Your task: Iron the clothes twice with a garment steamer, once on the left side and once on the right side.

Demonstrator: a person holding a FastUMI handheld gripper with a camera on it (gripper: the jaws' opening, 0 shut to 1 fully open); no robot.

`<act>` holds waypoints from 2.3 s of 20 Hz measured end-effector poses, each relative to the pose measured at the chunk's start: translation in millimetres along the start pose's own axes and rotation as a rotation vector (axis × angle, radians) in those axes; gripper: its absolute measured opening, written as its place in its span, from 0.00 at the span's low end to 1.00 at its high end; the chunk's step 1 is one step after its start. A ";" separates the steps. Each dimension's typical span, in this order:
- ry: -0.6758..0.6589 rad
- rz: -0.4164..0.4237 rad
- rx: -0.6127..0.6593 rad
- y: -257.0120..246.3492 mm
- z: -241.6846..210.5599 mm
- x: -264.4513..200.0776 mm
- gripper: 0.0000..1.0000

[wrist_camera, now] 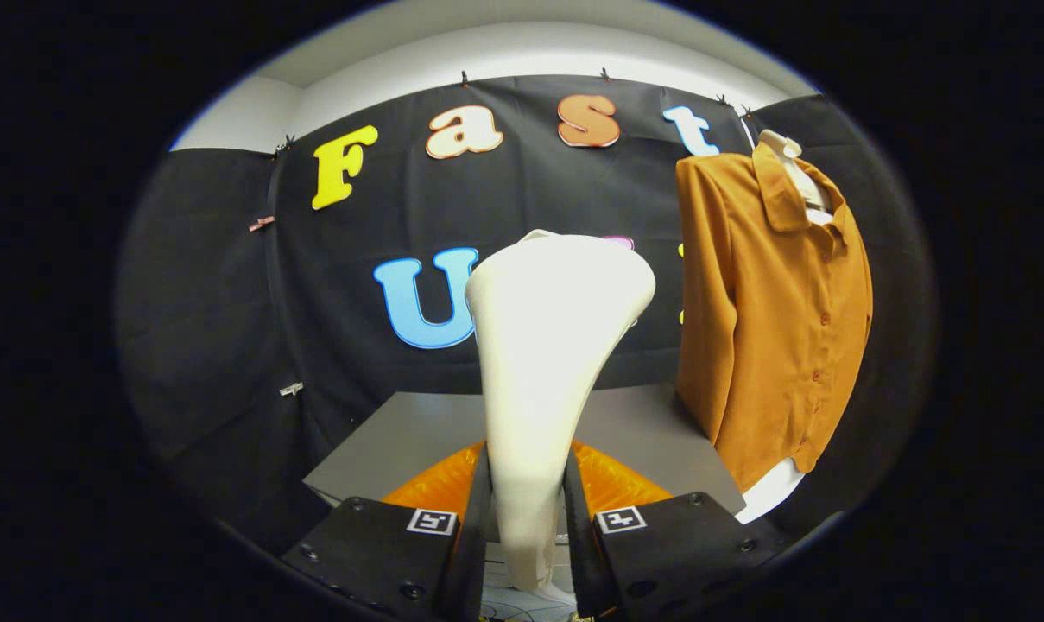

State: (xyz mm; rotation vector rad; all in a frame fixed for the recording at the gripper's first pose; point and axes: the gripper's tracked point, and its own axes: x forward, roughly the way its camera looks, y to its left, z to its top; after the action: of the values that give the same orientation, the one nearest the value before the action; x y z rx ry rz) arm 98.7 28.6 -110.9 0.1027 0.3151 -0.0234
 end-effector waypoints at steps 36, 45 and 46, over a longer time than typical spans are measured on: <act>-0.040 -0.036 0.183 -290.4 36.2 41.0 0.44; 0.090 0.041 0.228 -309.0 -3.8 87.7 0.44; 0.107 0.046 0.231 -310.4 -10.8 90.3 0.44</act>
State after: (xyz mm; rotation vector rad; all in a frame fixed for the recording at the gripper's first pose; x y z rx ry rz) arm 169.0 -279.6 -179.3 0.3411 0.4159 -0.0091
